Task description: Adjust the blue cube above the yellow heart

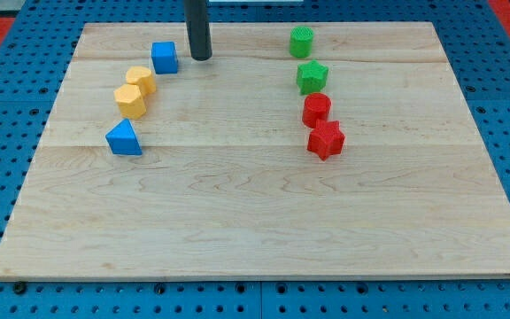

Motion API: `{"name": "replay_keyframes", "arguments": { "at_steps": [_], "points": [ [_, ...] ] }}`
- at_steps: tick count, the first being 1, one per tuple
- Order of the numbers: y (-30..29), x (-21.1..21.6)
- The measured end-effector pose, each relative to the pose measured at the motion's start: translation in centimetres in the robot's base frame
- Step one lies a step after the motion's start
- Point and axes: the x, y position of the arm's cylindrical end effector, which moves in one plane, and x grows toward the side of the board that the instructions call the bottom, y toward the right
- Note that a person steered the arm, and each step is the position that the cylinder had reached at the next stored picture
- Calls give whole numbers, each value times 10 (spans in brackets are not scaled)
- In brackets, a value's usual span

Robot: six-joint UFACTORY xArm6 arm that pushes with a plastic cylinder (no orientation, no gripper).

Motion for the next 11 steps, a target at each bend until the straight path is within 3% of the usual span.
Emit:
{"name": "replay_keyframes", "arguments": {
  "at_steps": [7, 10, 11],
  "points": [
    [-42, 7],
    [-37, 17],
    [-2, -2]
  ]
}}
